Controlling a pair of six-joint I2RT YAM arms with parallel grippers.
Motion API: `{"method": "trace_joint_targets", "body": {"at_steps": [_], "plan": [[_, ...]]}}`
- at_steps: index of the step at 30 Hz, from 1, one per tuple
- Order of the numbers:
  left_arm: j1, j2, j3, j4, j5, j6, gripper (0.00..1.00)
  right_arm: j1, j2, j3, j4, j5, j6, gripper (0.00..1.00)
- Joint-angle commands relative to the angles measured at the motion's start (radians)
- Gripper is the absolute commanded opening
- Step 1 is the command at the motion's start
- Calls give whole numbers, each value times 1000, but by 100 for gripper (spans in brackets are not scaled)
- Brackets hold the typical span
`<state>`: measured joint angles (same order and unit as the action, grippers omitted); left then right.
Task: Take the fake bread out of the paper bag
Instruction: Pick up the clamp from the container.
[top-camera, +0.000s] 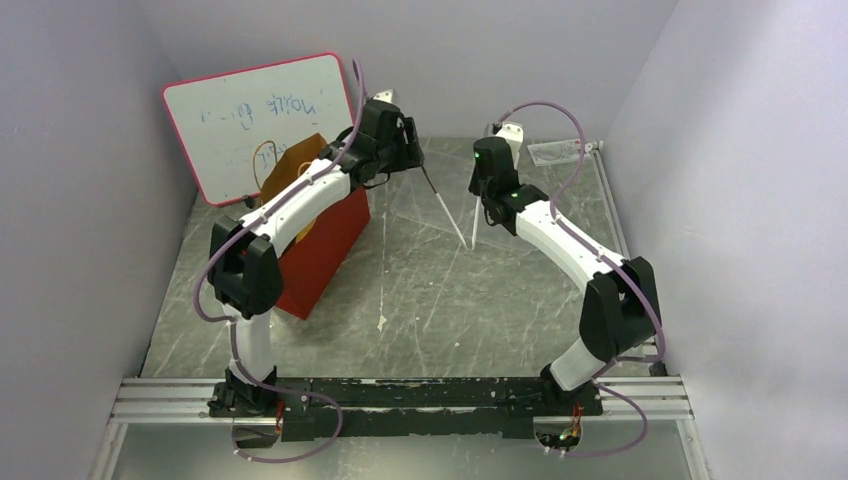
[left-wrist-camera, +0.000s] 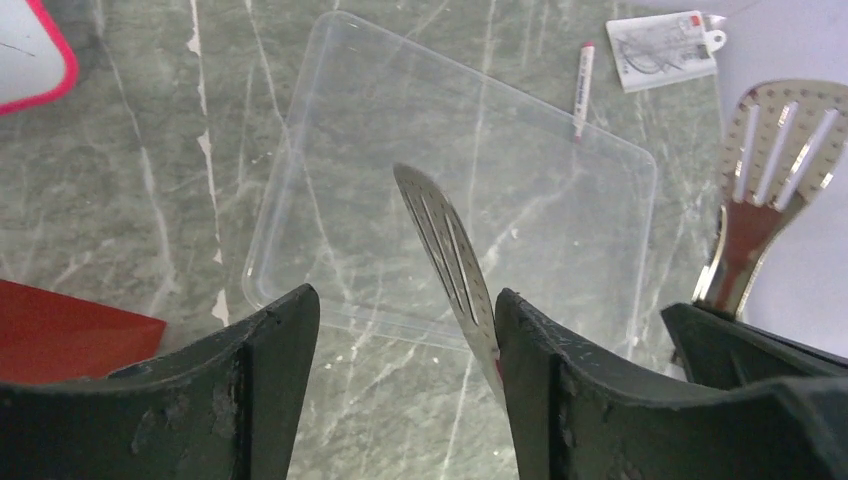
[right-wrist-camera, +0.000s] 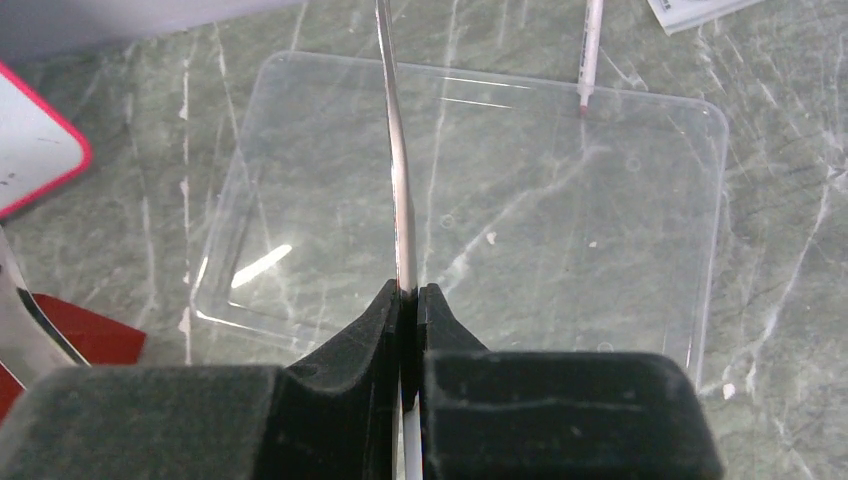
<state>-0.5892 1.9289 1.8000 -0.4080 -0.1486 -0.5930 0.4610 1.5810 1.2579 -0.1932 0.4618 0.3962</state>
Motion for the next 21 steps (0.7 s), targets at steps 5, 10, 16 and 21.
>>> {"method": "trace_joint_targets", "body": {"at_steps": [5,10,16,21], "plan": [[42,75,180,17,6,61,70,-27,75,-37,63,5,-78,0],[42,81,315,-10,-7,83,86,-34,147,-47,104,-5,-93,0],[42,35,429,-30,-63,119,86,-53,254,5,129,-30,-92,0],[43,-144,292,-3,-205,176,86,-67,341,81,117,-53,-86,1]]}}
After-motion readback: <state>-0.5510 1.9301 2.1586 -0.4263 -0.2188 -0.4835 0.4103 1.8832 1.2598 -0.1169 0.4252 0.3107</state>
